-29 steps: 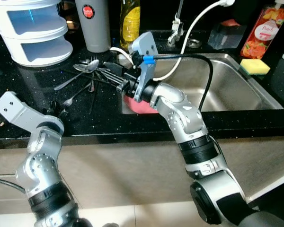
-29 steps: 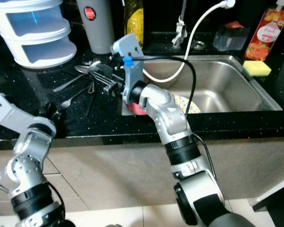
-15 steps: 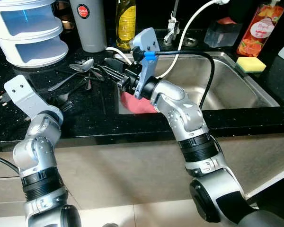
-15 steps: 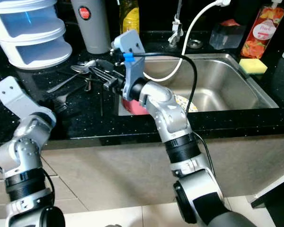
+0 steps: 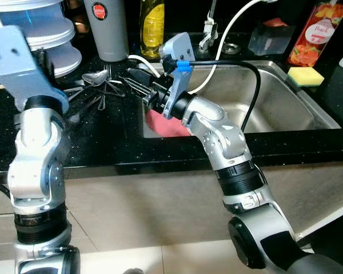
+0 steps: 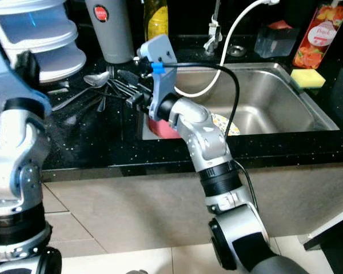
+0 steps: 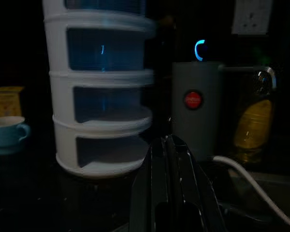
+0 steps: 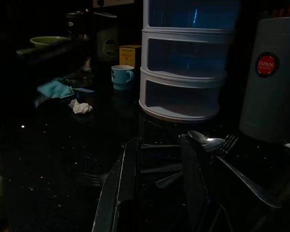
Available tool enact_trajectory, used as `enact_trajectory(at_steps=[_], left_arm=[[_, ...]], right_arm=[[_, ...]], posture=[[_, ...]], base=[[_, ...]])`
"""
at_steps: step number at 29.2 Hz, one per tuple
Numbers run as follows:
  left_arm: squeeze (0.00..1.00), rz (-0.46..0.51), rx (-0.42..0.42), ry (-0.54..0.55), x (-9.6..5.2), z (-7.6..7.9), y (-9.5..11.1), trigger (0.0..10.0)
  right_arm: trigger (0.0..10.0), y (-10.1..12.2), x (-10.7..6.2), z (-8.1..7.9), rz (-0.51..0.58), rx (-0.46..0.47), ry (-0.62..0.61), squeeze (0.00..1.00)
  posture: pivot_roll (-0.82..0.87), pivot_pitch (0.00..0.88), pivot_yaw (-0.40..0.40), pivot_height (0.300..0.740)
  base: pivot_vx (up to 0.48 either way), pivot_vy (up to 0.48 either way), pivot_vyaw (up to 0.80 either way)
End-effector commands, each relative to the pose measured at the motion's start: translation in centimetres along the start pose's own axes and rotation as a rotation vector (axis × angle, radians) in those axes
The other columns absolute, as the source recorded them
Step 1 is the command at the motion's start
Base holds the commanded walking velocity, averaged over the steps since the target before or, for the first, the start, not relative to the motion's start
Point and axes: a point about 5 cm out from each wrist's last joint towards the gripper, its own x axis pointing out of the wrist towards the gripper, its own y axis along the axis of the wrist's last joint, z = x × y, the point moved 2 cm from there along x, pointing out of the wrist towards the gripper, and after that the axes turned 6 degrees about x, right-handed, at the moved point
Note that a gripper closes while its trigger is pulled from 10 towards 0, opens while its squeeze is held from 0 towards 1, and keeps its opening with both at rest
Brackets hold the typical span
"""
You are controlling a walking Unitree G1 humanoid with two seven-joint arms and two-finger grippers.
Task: Kitchen organization
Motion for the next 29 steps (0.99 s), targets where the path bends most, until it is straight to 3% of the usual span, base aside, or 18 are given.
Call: enact_trajectory(at_steps=[1, 2, 4, 7, 10, 12, 13, 17, 21, 22, 29], left_arm=[[0.0, 0.032, 0.013, -0.032, 0.2, 0.4, 0.9, 10.0], [0.0, 0.032, 0.013, -0.032, 0.2, 0.4, 0.9, 10.0], [0.0, -0.058, -0.101, -0.134, 0.5, 2.1, -0.6, 10.0], [0.0, -0.174, -0.102, -0.154, 0.6, 2.9, -2.8, 10.0], [0.0, -0.23, -0.036, -0.137, 0.6, 2.5, -3.9, 10.0], [0.0, -0.284, 0.092, -0.09, 0.4, 1.5, -5.1, 10.0], [0.0, -0.302, 0.233, -0.044, 0.0, 0.4, -5.9, 10.0], [0.0, -0.336, 0.209, 0.01, -0.4, -0.2, -6.4, 10.0], [0.0, -0.467, 0.027, 0.17, -2.3, -1.2, -8.2, 10.0], [0.0, -0.515, 0.006, 0.22, -3.5, -1.5, -9.1, 10.0], [0.0, -0.561, 0.03, 0.291, -5.7, -3.2, -9.8, 10.0]], right_arm=[[10.0, -0.1, 0.2, -0.1, 0.001, 0.004, 0.009, 0.0], [10.0, -0.1, 0.2, -0.1, 0.001, 0.004, 0.009, 0.0], [10.0, -0.1, 0.3, -0.1, 0.001, 0.003, 0.008, 0.0], [10.0, -0.1, 0.3, -0.2, 0.0, -0.001, 0.009, 0.0], [10.0, 0.1, 0.2, -0.2, 0.005, -0.006, 0.009, 0.0], [10.0, 0.2, 0.0, 0.2, 0.007, -0.009, -0.004, 0.0], [10.0, 0.1, -0.1, 0.5, 0.005, -0.009, -0.02, 0.0], [10.0, 0.0, 0.0, 0.5, 0.007, -0.006, -0.022, 0.0], [10.0, 0.1, 0.2, 0.1, 0.016, -0.001, -0.01, 0.0], [10.0, 0.0, 0.1, 0.2, 0.014, 0.001, -0.01, 0.0], [10.0, -0.2, 0.2, 0.1, 0.007, 0.0, 0.002, 0.0]], posture=[[0.21, 0.0, -0.008, 0.74], [0.21, 0.0, -0.008, 0.74], [0.2, 0.0, -0.01, 0.74], [0.19, 0.0, -0.001, 0.74], [0.19, 0.0, 0.004, 0.74], [0.19, 0.0, 0.002, 0.74], [0.2, 0.0, 0.002, 0.74], [0.22, 0.0, 0.005, 0.74], [0.23, 0.0, 0.006, 0.74], [0.25, 0.0, -0.006, 0.74], [0.26, 0.0, -0.009, 0.74]], base=[[0.0, 0.0, 0.0], [0.0, 0.0, 0.0], [0.0, 0.0, 0.0], [0.0, 0.0, 0.0], [0.0, 0.0, 0.0], [0.0, 0.0, 0.0], [0.0, 0.0, 0.0], [0.0, 0.0, 0.0], [0.0, 0.0, 0.0], [0.0, 0.0, 0.0], [0.0, 0.0, 0.0]])
